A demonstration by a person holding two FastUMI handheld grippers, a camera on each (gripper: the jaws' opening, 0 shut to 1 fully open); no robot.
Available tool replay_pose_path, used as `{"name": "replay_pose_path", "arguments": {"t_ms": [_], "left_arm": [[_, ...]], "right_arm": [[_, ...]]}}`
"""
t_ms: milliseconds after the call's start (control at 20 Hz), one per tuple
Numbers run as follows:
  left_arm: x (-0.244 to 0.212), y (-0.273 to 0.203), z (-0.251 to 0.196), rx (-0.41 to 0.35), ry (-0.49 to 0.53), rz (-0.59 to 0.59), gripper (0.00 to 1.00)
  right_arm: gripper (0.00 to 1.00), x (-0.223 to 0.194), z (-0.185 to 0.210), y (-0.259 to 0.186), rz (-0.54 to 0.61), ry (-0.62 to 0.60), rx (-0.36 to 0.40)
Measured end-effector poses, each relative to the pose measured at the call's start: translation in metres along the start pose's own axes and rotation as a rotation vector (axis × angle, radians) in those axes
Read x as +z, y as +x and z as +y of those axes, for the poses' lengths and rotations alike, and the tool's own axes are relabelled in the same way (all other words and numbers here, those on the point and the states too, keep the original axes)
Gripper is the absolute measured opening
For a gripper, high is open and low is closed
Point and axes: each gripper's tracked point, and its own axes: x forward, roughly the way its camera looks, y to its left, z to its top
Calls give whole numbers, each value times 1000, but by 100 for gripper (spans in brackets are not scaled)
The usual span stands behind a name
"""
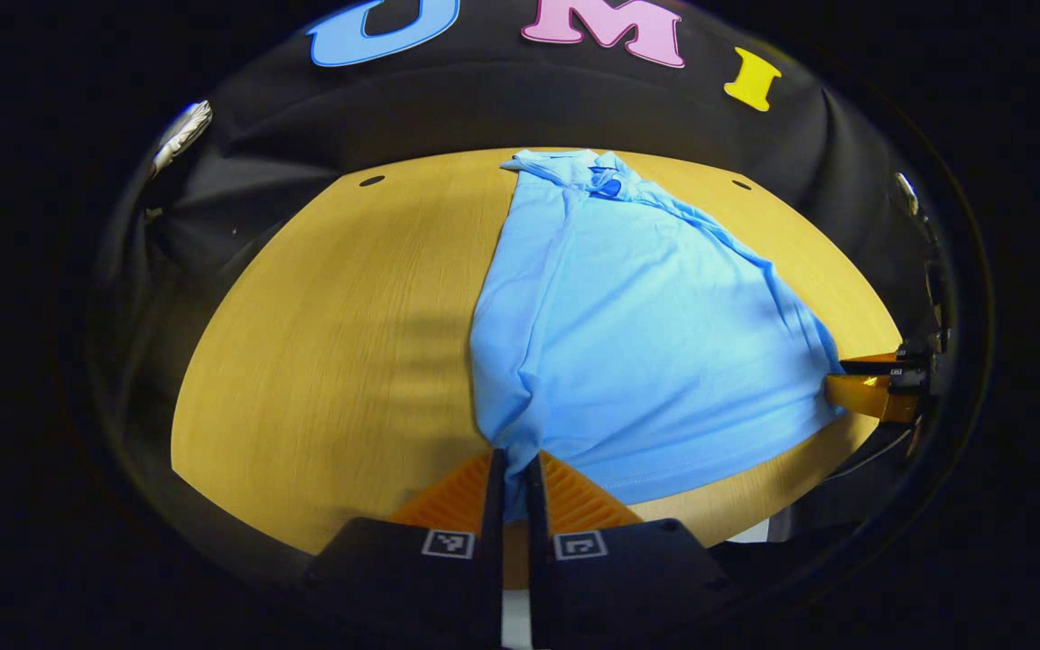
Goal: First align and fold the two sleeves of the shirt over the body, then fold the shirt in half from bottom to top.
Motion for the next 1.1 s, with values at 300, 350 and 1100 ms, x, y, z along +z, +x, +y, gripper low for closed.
{"name": "replay_pose_path", "arguments": {"t_ms": [300, 350, 1100], "left_arm": [[4, -1, -2, -30, -43, 33, 6], [7, -2, -1, -35, -49, 31, 6], [275, 37, 18, -32, -33, -276, 6]], "right_arm": [[0, 5, 4, 2, -11, 55, 26], [0, 8, 4, -1, -16, 68, 36], [5, 263, -39, 44, -330, 146, 27]]}}
